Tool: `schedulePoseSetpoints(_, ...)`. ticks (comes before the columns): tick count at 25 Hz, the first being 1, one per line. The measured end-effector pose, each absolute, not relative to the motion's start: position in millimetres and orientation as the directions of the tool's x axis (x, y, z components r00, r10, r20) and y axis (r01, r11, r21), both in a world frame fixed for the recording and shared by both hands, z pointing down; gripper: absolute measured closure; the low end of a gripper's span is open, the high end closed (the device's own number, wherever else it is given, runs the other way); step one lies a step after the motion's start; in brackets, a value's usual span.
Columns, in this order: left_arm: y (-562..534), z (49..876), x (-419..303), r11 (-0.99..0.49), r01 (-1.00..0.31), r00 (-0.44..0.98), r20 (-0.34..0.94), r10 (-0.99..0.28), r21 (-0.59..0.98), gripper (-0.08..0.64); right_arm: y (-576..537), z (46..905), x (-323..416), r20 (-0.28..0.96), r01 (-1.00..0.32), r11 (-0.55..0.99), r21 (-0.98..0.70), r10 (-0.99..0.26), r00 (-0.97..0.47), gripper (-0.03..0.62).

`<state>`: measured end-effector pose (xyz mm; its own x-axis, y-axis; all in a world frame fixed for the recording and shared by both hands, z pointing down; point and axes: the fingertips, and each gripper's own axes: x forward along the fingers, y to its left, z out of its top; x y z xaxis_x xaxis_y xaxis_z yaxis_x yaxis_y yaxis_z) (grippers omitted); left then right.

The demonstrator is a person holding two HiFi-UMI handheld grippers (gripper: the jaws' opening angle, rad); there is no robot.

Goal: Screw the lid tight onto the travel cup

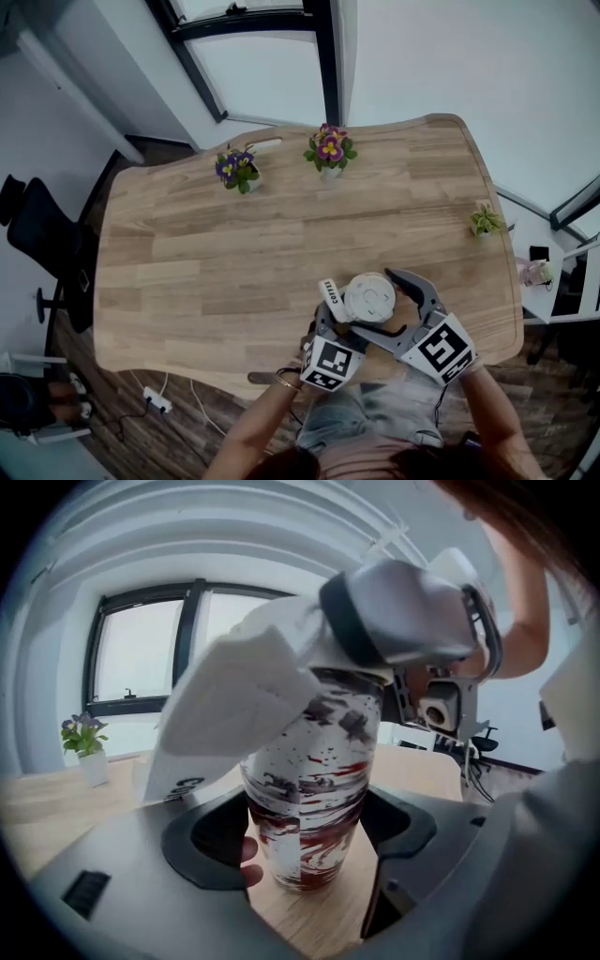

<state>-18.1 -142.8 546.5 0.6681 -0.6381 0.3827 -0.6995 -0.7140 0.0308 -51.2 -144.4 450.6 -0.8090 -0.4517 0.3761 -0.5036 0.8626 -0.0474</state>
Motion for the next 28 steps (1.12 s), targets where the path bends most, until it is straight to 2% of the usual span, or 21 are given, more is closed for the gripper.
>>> schedulePoseSetpoints(8,-132,549,-11,-0.881,-0.472,0.806,0.420,-0.418,0.030,0.206,-136,450,-50,0.462,-0.302,0.949,-0.091,-0.228,-0.857,0.192)
schedulePoseSetpoints(11,-134,549,-11,-0.872,-0.489,0.796,0.424,-0.432,0.029,0.206,-138,449,-50,0.439,-0.344,0.935,-0.082,-0.276,-0.855,0.192)
schedulePoseSetpoints(16,-140,546,-15,-0.777,-0.629,0.720,0.403,-0.566,0.033,0.207,-146,447,-46,0.340,-0.587,0.807,-0.069,-0.534,-0.774,0.192)
schedulePoseSetpoints(18,-142,547,-15,-0.745,-0.666,0.693,0.397,-0.602,0.034,0.207,-148,447,-44,0.327,-0.641,0.764,-0.079,-0.587,-0.740,0.192)
schedulePoseSetpoints(22,-140,548,-14,-0.760,-0.650,0.703,0.409,-0.582,0.034,0.206,-144,446,-44,0.337,-0.617,0.781,-0.095,-0.558,-0.759,0.193)
schedulePoseSetpoints(25,-137,549,-13,-0.820,-0.571,0.752,0.427,-0.503,0.038,0.207,-136,444,-42,0.333,-0.545,0.831,-0.113,-0.485,-0.808,0.192)
schedulePoseSetpoints(28,-134,550,-10,-0.879,-0.475,0.794,0.447,-0.412,0.034,0.207,-133,449,-37,0.382,-0.462,0.882,-0.088,-0.398,-0.834,0.192)
